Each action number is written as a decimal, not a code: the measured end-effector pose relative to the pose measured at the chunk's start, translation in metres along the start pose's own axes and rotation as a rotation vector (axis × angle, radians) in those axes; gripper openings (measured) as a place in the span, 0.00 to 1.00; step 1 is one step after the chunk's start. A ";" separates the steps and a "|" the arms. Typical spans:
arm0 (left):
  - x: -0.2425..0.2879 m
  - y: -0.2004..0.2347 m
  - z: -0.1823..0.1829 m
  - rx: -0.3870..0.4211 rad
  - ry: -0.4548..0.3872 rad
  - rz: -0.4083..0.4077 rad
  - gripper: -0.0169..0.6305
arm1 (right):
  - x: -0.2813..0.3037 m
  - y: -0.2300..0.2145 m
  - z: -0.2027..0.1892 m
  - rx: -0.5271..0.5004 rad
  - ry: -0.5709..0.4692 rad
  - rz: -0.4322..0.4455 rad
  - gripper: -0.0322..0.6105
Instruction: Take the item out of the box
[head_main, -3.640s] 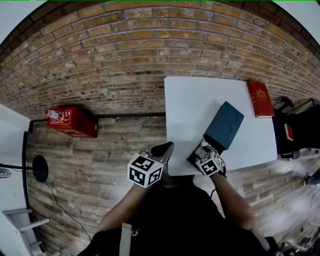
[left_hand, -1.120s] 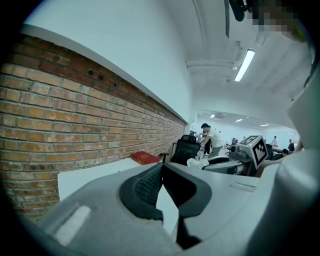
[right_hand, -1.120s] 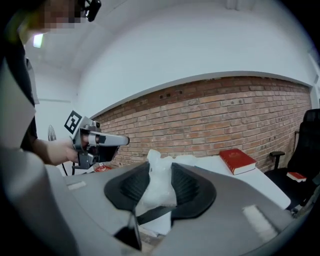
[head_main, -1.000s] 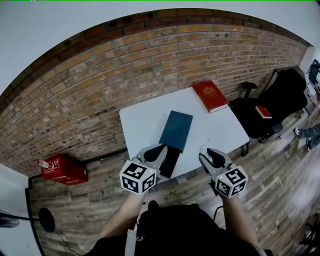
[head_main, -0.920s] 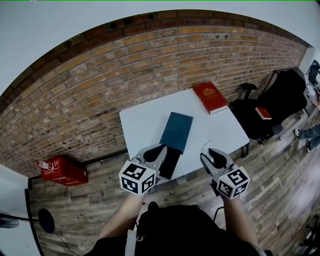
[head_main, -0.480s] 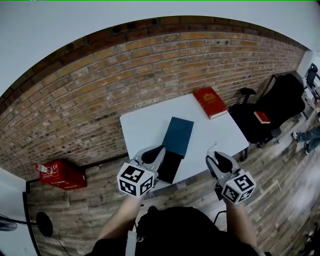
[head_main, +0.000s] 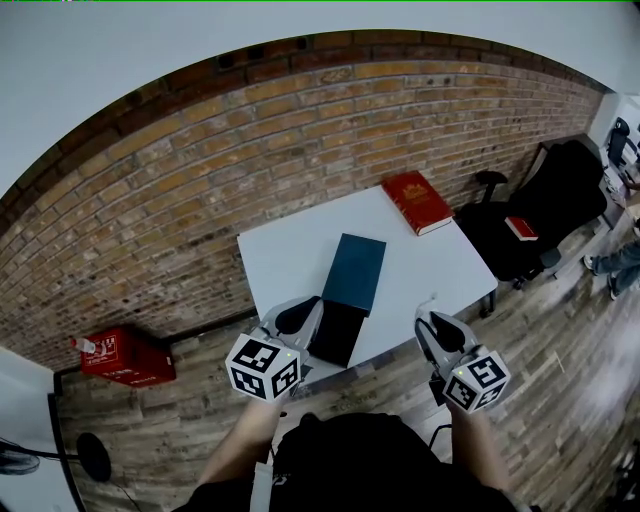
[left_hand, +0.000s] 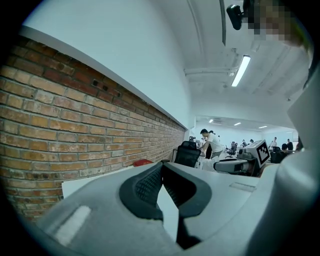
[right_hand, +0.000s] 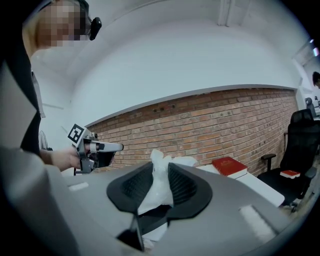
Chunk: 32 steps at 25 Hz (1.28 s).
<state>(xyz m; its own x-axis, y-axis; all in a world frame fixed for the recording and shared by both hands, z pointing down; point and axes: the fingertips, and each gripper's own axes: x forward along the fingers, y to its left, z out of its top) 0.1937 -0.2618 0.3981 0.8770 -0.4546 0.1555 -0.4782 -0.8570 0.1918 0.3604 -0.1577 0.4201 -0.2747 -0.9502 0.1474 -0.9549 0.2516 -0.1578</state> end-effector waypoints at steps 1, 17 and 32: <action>0.001 -0.001 -0.001 -0.001 0.002 -0.004 0.03 | 0.000 0.000 0.001 0.001 -0.002 -0.002 0.19; 0.007 -0.011 -0.005 0.001 0.010 -0.032 0.03 | -0.003 -0.001 0.011 -0.015 -0.026 -0.010 0.14; 0.006 -0.015 -0.009 0.007 0.019 -0.018 0.03 | -0.001 -0.001 0.011 -0.013 -0.023 0.007 0.12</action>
<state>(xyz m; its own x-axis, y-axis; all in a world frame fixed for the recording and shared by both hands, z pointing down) 0.2056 -0.2493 0.4045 0.8846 -0.4340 0.1705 -0.4616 -0.8668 0.1885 0.3630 -0.1586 0.4094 -0.2791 -0.9522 0.1239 -0.9543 0.2608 -0.1457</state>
